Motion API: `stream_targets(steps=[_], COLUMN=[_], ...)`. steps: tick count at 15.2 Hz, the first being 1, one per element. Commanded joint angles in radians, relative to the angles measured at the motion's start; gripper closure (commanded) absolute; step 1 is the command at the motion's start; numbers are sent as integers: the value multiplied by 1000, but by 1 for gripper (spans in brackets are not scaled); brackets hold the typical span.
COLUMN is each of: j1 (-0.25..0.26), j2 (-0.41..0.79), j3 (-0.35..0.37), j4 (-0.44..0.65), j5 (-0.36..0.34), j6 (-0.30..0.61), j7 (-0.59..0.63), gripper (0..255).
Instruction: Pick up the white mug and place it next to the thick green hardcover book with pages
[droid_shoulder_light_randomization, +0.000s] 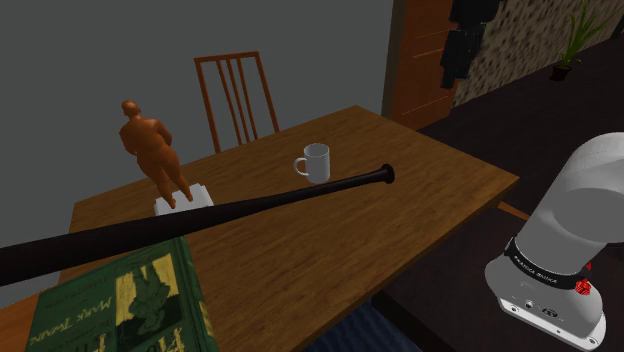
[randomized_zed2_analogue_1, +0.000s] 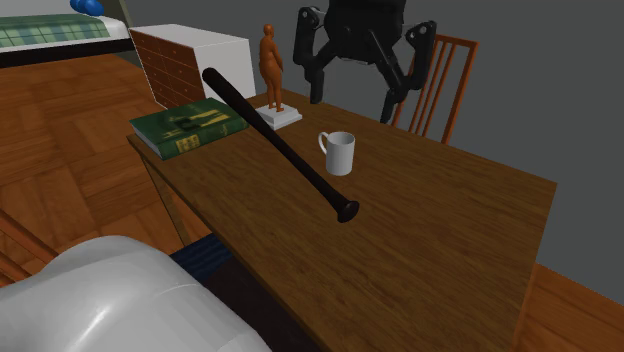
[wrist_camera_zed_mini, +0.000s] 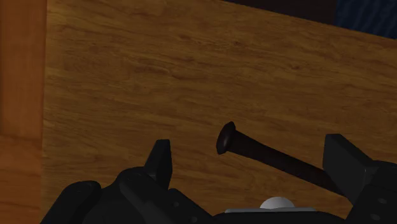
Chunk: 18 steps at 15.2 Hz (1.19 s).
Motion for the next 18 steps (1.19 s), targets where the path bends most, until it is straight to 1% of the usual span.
stream_targets(steps=[1, 6, 10, 14, 18], j1=[0, 17, 30, 41, 50], j2=[0, 95, 196, 315, 448], j3=[0, 36, 64, 91, 117], j4=[0, -59, -79, -74, -45], j5=[0, 27, 43, 54, 56], j6=[0, 190, 340, 484, 617], j7=[0, 34, 60, 85, 112], gripper=[0, 0, 0, 0, 0])
